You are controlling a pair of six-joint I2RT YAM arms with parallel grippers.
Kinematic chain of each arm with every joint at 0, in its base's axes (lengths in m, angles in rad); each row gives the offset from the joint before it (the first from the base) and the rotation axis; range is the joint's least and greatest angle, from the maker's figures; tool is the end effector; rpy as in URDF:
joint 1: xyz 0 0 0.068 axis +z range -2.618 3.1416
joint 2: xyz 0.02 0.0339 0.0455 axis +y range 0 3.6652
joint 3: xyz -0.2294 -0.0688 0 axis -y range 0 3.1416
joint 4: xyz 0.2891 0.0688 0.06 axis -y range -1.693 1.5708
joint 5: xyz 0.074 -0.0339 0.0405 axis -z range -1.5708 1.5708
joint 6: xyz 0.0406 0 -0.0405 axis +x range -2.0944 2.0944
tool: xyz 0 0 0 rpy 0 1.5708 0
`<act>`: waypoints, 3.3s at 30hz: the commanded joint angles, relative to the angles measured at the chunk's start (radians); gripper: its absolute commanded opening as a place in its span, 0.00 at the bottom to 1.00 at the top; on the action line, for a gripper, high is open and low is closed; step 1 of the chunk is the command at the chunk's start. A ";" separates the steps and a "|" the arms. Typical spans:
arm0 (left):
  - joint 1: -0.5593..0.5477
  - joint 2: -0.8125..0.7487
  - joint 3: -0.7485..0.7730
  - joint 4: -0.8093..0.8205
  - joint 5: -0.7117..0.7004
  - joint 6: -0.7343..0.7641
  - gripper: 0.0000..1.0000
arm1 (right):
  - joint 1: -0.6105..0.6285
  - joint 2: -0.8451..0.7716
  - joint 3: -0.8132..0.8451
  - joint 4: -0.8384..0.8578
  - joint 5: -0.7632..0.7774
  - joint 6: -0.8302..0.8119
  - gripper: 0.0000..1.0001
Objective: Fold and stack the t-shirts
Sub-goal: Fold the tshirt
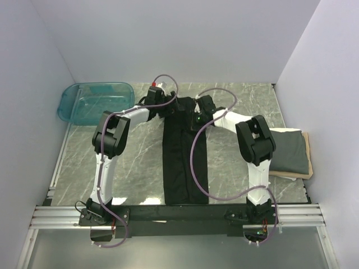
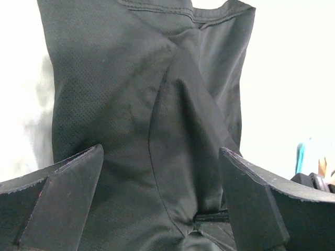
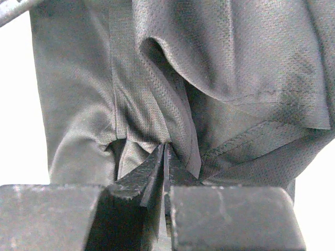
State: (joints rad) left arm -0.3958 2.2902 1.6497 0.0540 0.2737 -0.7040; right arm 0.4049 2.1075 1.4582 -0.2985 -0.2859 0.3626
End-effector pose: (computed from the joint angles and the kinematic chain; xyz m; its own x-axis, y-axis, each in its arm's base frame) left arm 0.4876 -0.2156 0.0988 -0.7640 -0.3562 -0.5380 0.1107 0.7491 -0.6531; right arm 0.4273 0.1956 0.0919 -0.8856 -0.0093 -0.4643 -0.2300 0.8774 0.4211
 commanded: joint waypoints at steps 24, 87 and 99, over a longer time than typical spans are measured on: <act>-0.046 -0.216 -0.286 -0.049 -0.096 0.006 0.99 | -0.031 -0.278 0.003 -0.106 0.116 -0.022 0.33; 0.000 -0.089 -0.077 -0.128 -0.045 0.083 0.99 | -0.049 0.246 0.573 -0.404 -0.108 -0.338 0.00; 0.003 -0.089 -0.088 -0.128 -0.048 0.083 0.99 | -0.051 0.043 0.358 -0.182 0.099 -0.251 0.00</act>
State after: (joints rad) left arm -0.4000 2.1838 1.5494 -0.0570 0.2245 -0.6460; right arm 0.3592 2.2658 1.8530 -0.5915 -0.2741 0.0814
